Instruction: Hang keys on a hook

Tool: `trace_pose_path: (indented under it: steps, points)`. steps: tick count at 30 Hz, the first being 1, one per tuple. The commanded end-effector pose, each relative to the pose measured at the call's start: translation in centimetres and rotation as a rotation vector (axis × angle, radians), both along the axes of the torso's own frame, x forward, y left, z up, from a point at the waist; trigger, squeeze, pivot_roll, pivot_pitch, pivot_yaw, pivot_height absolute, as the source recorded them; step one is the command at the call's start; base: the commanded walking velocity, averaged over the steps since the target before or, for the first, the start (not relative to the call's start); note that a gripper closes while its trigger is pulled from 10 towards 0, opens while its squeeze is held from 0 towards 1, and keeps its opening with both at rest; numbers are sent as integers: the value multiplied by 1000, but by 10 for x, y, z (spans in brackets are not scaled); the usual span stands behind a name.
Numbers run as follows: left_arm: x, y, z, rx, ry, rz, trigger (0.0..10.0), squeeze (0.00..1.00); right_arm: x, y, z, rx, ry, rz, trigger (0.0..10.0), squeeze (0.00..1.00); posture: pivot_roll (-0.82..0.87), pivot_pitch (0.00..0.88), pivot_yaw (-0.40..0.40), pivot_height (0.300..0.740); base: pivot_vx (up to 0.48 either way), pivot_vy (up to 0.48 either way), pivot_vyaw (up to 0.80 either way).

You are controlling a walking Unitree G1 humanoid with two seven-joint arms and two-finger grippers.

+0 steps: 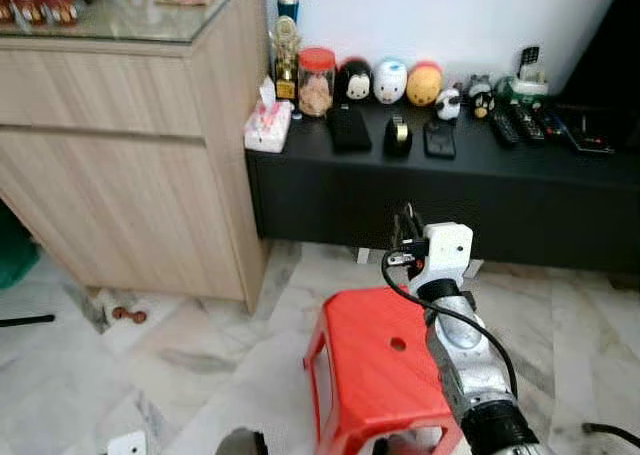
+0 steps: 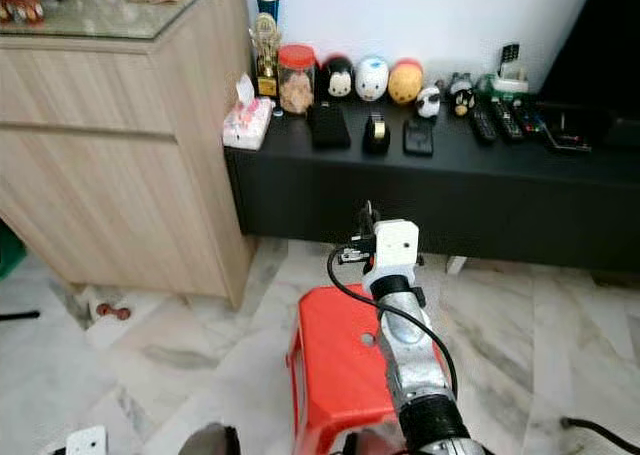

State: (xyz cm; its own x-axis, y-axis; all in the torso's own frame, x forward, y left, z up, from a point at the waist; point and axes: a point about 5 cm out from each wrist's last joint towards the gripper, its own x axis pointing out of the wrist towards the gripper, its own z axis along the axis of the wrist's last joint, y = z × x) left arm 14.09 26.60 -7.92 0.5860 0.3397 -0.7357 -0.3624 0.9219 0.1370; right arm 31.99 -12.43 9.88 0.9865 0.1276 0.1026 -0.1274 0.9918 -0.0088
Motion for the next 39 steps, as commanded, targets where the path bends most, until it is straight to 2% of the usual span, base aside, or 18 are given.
trace_pose_path:
  steps: [1, 6, 13, 15, 24, 28, 32, 39]
  points:
    - [-1, 4, 1, 18, 12, -16, 10000, 0, 0, -1, 3, 10, -19, -10, 10000, 0, 13, 0, -28, 737, 0, 0, 0]
    - [0, 8, 3, 32, 6, -16, 10000, 0, -4, -3, 4, 20, -30, -21, 10000, 0, -15, 0, -22, 740, 0, 0, 0]
    - [4, -5, 0, 26, 4, -58, 10000, 0, -16, -24, -4, 8, -9, -44, 10000, 0, 2, 0, -53, 740, 0, 0, 0]
    - [2, -9, -2, 6, 6, -38, 10000, 0, -17, -28, -5, 15, 5, -54, 10000, 0, -1, 0, -55, 740, 0, 0, 0]
    - [-6, -15, -7, -10, 29, -52, 10000, 0, -14, -24, -1, 6, -5, -43, 10000, 0, -5, 0, -58, 740, -178, 0, 0]
    - [-8, -14, -7, -13, 32, -46, 10000, 0, -14, -21, -1, 9, 1, -34, 10000, 0, 4, 0, -58, 740, -270, 0, 0]
    - [-11, -12, -7, -10, 41, -58, 10000, 0, -11, -20, -1, 67, 13, -58, 10000, 0, -1, 0, -47, 740, -286, 0, 0]
    - [-14, -7, -8, -6, 61, -64, 10000, 0, -12, -20, -4, 59, 25, -60, 10000, 0, -12, 0, -40, 740, -295, 0, 0]
